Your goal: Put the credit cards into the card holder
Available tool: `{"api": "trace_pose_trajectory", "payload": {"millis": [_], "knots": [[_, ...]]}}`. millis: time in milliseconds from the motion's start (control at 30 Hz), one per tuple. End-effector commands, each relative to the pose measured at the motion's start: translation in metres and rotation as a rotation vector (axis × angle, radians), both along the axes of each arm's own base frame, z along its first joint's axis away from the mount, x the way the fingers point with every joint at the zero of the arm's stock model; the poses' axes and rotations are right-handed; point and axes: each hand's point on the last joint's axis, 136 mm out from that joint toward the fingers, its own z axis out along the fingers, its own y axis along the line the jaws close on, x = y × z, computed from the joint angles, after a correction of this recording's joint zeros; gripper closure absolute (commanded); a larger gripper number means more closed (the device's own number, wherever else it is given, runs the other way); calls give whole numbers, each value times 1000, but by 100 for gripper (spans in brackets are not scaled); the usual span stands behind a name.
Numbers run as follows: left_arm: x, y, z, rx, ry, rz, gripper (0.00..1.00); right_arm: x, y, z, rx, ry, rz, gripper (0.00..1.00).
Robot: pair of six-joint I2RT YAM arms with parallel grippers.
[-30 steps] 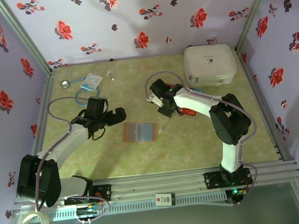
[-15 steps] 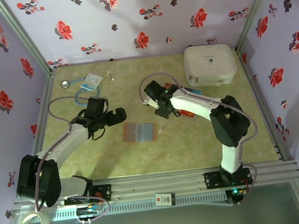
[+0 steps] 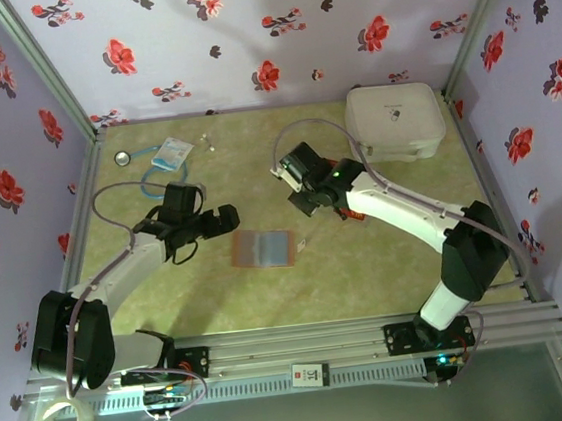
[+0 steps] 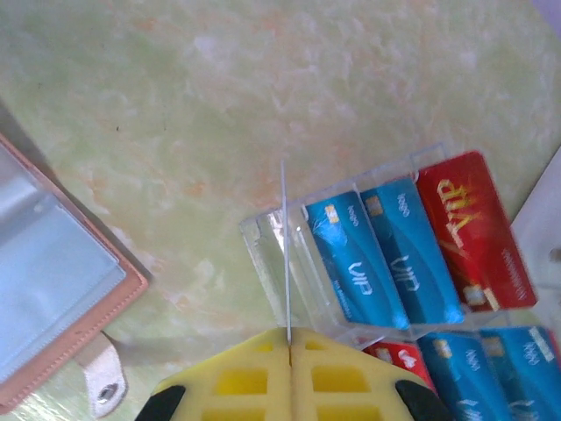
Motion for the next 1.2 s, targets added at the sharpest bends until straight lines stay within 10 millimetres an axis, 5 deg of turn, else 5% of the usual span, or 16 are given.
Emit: {"api": "trace_pose_trajectory", "payload": {"millis": [0,400,967,1167], "knots": [[-15,-9,-20,-38,63,-23,0,-8,-5,-10,129,55,-143,100],[-36,-48,-47,-54,107,-88,0,-34,-27,-32,459,188,-367,100],[-60,-100,-50,-107,118,-148,0,-43,-46,-35,570,213,-435,100],[-65,-85,-48,-32,99,-111,0,-43,-37,-31,649,239,-433,100]]}}
